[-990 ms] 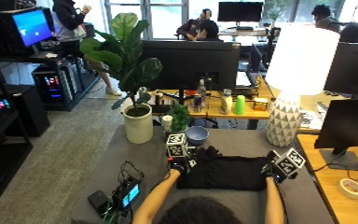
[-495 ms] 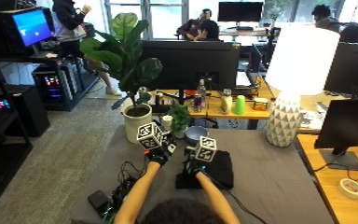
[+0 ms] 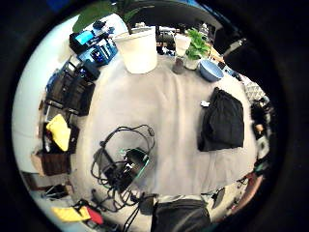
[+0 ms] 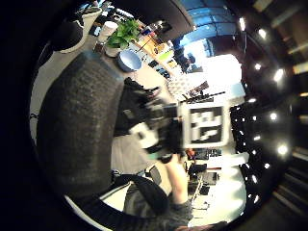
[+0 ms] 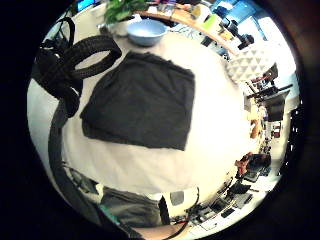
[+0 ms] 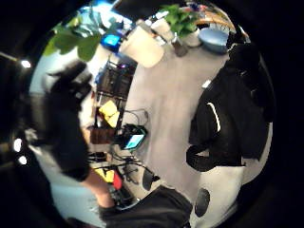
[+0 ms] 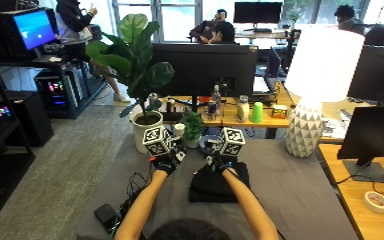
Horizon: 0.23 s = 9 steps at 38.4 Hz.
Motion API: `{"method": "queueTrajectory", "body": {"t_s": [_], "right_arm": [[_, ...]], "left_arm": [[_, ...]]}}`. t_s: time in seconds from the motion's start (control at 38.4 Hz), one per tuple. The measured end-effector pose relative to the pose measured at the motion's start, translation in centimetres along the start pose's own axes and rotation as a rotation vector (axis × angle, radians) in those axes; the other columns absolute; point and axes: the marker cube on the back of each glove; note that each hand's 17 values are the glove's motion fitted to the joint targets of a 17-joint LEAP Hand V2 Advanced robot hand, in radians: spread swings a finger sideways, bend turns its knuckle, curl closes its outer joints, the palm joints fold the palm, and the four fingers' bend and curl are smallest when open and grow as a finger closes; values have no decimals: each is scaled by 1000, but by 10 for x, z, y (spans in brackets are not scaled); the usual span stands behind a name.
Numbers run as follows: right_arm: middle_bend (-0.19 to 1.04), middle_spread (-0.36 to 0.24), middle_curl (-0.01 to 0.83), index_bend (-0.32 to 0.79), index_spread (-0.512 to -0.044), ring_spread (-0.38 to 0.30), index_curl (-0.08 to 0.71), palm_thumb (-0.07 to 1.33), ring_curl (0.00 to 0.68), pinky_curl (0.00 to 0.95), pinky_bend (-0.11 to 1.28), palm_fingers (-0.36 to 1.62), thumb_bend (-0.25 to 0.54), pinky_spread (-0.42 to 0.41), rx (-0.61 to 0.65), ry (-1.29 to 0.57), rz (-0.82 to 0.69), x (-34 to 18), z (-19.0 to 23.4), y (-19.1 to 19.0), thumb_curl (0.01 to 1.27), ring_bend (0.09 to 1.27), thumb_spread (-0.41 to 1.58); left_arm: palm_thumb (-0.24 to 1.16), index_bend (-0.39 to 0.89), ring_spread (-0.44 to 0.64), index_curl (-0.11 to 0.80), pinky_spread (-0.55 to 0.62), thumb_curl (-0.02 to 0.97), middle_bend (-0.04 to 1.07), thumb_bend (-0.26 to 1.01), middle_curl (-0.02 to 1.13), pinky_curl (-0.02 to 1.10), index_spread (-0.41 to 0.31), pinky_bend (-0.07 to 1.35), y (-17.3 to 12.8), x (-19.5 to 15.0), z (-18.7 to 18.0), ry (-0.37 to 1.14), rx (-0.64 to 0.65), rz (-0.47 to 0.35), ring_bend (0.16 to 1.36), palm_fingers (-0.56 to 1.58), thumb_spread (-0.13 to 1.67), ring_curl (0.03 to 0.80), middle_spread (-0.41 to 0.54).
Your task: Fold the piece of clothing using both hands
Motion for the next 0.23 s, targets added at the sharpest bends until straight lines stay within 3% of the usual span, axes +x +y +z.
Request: {"method": "queueTrajectory", "body": {"t_s": [0.08, 0.23], "right_arm": [[285, -81, 481, 53, -220, -166, 163, 899, 465, 443, 660, 1018, -11, -188, 22, 28, 36, 29, -25, -14, 468, 683, 1070], [273, -76, 477, 62, -219, -158, 160, 912, 454, 426, 621, 1037, -7, -174, 84, 61, 82, 57, -78, 1, 461, 664, 1124]], "left_arm": [[63, 191, -4, 445, 67, 164, 131, -9, 263, 368, -104, 234, -1, 3, -1, -50, -18, 10, 488, 580, 1429, 344, 16], [59, 196, -9, 449, 55, 163, 127, -7, 258, 370, -109, 236, -4, 9, -2, -95, -29, 26, 484, 599, 1423, 345, 16]]}}
